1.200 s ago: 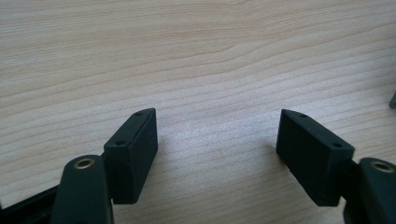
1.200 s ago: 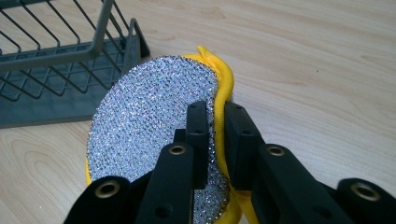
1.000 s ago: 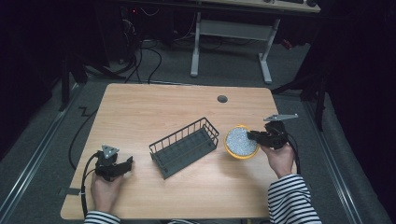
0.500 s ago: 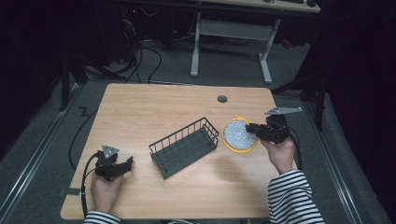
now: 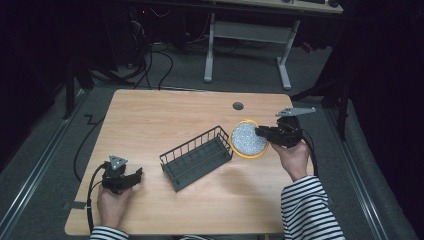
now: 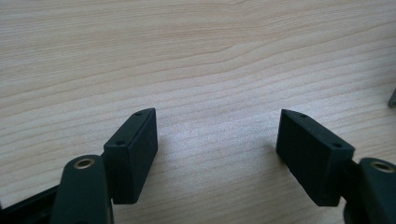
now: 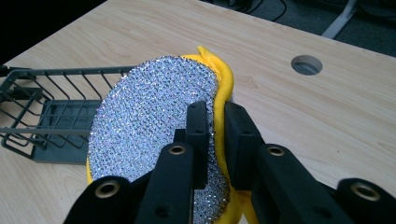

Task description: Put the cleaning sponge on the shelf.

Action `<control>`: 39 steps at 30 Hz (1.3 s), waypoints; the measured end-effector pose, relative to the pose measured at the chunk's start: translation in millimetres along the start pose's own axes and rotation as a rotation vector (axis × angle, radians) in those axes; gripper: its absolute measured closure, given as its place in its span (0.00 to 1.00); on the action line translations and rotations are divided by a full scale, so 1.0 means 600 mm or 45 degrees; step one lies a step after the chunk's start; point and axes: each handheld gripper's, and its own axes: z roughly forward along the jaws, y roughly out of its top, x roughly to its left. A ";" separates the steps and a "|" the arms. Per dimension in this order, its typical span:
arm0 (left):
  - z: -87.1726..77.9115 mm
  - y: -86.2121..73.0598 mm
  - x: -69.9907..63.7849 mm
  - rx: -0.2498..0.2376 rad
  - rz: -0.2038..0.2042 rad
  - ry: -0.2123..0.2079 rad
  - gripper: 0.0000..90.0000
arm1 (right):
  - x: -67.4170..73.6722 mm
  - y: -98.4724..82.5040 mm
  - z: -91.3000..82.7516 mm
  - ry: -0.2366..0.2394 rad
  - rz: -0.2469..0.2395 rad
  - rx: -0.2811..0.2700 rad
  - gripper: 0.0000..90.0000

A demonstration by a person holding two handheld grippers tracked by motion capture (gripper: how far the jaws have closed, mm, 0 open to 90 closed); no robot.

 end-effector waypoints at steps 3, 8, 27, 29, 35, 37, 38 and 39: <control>0.000 0.000 0.000 0.000 0.000 0.000 0.33 | 0.005 0.007 0.005 0.007 -0.010 0.000 0.90; 0.000 0.000 0.000 0.000 0.000 0.000 0.33 | 0.015 0.020 0.012 0.021 -0.020 -0.006 0.90; 0.000 0.000 0.000 -0.001 -0.002 0.000 0.33 | 0.044 0.057 0.043 0.063 -0.073 -0.026 0.90; 0.000 0.000 0.000 0.000 0.000 0.000 0.33 | 0.048 0.061 0.047 0.067 -0.075 -0.026 0.90; 0.000 0.000 0.000 0.000 -0.002 -0.001 0.33 | 0.060 0.074 0.065 0.082 -0.093 -0.025 0.90; 0.000 0.000 0.000 0.000 -0.002 -0.001 0.33 | 0.064 0.078 0.070 0.087 -0.098 -0.024 0.90; 0.000 0.000 0.000 0.000 -0.002 -0.001 0.33 | 0.066 0.079 0.073 0.089 -0.102 -0.024 0.90; 0.000 0.000 0.000 0.000 -0.002 -0.001 0.33 | 0.069 0.081 0.076 0.091 -0.102 -0.023 0.90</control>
